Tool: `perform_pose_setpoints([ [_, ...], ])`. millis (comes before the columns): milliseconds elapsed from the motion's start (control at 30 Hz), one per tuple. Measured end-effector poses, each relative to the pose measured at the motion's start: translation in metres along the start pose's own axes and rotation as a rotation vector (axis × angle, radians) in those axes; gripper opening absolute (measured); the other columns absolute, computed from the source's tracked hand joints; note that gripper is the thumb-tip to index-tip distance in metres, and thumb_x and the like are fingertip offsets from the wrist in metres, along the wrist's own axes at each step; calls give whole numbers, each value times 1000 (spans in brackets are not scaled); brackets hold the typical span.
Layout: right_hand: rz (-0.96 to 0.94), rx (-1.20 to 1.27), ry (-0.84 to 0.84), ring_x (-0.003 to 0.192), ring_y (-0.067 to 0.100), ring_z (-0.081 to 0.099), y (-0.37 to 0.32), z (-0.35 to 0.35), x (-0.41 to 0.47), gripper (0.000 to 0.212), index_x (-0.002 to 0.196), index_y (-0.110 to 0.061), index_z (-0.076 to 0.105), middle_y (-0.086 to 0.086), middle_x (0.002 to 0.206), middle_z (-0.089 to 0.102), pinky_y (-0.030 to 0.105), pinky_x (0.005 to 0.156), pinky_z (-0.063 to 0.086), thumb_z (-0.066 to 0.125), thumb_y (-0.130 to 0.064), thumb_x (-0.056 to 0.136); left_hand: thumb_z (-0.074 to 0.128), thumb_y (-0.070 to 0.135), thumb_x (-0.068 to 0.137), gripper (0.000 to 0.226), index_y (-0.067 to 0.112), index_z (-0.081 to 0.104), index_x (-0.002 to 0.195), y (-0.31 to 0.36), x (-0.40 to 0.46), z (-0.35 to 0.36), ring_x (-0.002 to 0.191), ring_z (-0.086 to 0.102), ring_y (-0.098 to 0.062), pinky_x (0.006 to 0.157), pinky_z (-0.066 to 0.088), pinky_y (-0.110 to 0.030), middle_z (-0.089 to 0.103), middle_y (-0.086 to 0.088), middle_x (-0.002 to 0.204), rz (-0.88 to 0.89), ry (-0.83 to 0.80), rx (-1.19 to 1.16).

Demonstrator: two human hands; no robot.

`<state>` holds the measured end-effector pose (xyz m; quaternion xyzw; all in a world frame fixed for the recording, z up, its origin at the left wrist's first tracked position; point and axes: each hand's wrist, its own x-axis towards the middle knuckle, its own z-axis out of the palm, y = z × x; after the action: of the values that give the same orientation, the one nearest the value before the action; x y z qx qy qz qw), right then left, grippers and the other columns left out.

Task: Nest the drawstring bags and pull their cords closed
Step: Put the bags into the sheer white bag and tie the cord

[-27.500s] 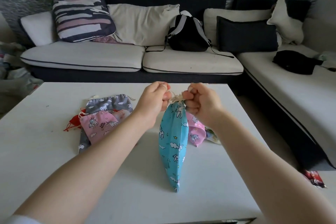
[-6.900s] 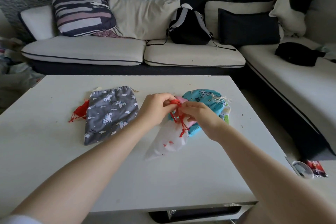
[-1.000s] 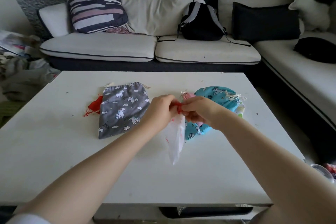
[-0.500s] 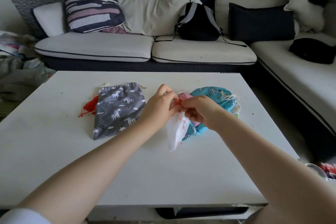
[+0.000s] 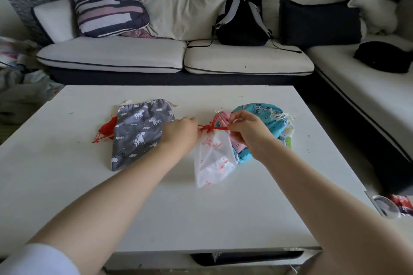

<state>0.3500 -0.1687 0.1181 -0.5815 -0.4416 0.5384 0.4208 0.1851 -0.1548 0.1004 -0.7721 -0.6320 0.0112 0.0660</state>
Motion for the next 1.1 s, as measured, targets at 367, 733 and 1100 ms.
perform_pose_setpoints([
  [367, -139, 34, -133, 47, 10, 45, 20, 1, -9, 30, 72, -10, 47, 2, 56, 47, 16, 43, 35, 45, 17, 83, 26, 16, 98, 27, 3, 42, 115, -5, 13, 13, 99, 58, -35, 76, 39, -31, 60, -20, 108, -241, -58, -366],
  [733, -11, 328, -184, 47, 13, 42, 28, -38, 2, 24, 78, -15, 53, 3, 58, 46, 19, 48, 37, 45, 6, 88, 44, 9, 86, 27, 16, 62, 66, 32, 33, 8, 32, 44, -10, 40, 31, -19, 48, 2, 32, -210, -98, -1174],
  [1100, -388, -963, -78, 135, 21, 31, 69, -26, 70, 50, 138, -18, 39, 3, 150, 28, 29, 108, 28, 56, -19, 91, 45, 2, 86, 60, 18, 33, 142, 34, 64, 46, 109, 52, -15, 86, 40, -24, 53, 2, 130, -279, -218, -1270],
])
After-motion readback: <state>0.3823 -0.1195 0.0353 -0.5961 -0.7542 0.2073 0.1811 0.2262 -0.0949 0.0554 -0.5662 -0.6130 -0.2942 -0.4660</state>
